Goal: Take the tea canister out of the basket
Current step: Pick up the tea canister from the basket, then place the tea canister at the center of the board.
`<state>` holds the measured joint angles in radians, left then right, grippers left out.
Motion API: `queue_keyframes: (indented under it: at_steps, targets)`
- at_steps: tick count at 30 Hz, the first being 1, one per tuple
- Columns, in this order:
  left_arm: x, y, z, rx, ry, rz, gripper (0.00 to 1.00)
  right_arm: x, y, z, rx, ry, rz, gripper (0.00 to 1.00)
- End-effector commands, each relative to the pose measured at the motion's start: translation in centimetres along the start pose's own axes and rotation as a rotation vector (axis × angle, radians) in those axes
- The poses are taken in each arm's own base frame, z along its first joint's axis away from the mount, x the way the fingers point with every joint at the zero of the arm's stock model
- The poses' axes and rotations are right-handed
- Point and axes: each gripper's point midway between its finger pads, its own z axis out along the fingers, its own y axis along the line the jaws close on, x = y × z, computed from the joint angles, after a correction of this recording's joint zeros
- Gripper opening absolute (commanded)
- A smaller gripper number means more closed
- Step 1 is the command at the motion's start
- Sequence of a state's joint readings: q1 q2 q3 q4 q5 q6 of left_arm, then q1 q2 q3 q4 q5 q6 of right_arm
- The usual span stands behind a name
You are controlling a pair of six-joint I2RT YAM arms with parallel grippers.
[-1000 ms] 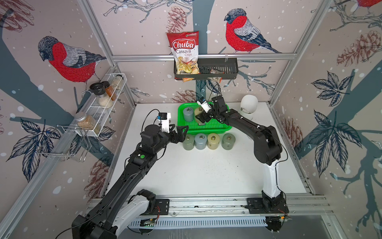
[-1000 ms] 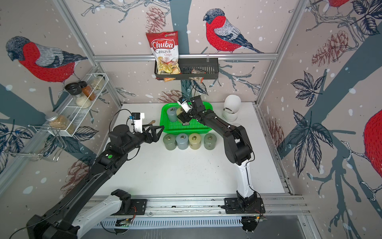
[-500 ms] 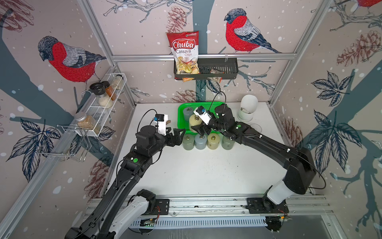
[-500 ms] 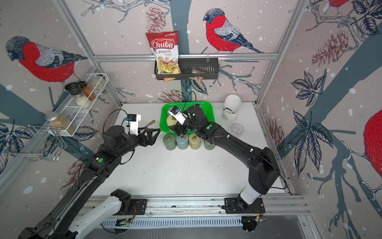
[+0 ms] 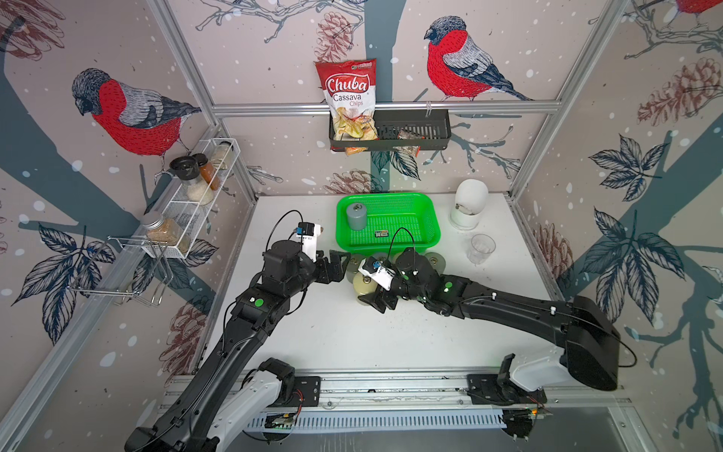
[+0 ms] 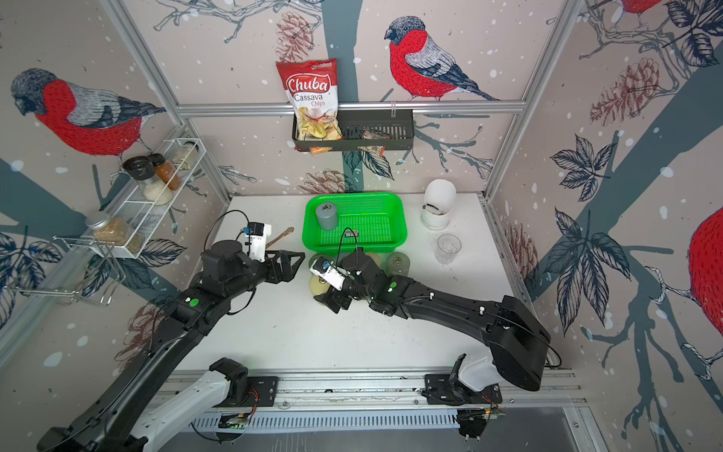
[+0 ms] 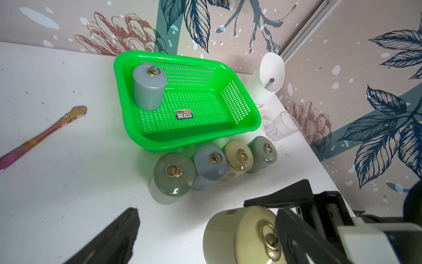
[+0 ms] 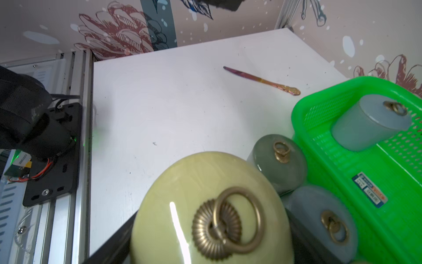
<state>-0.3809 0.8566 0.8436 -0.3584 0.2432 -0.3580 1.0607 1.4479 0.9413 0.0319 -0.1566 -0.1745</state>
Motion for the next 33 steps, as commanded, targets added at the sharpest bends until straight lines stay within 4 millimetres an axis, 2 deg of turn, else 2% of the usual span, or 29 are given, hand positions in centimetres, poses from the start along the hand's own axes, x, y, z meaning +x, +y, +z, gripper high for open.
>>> queue_keyframes:
  at_steps: [1, 18, 23, 33]
  targets:
    - [0.6, -0.3, 0.7, 0.041, 0.019, 0.007, 0.97, -2.5, -0.6, 0.6, 0.056, -0.131, 0.039, 0.0]
    - [4.4, 2.3, 3.9, -0.007, 0.096, -0.013, 0.97, 2.4, -2.6, 6.3, 0.128, -0.061, 0.145, 0.0]
    - [5.4, 3.0, 4.3, -0.031, 0.119, -0.022, 0.97, 3.6, -3.1, 7.1, 0.135, -0.05, 0.162, 0.0]
    - [6.1, 4.1, 4.8, -0.084, 0.155, -0.047, 0.97, 5.2, -4.2, 7.4, 0.163, -0.052, 0.185, 0.0]
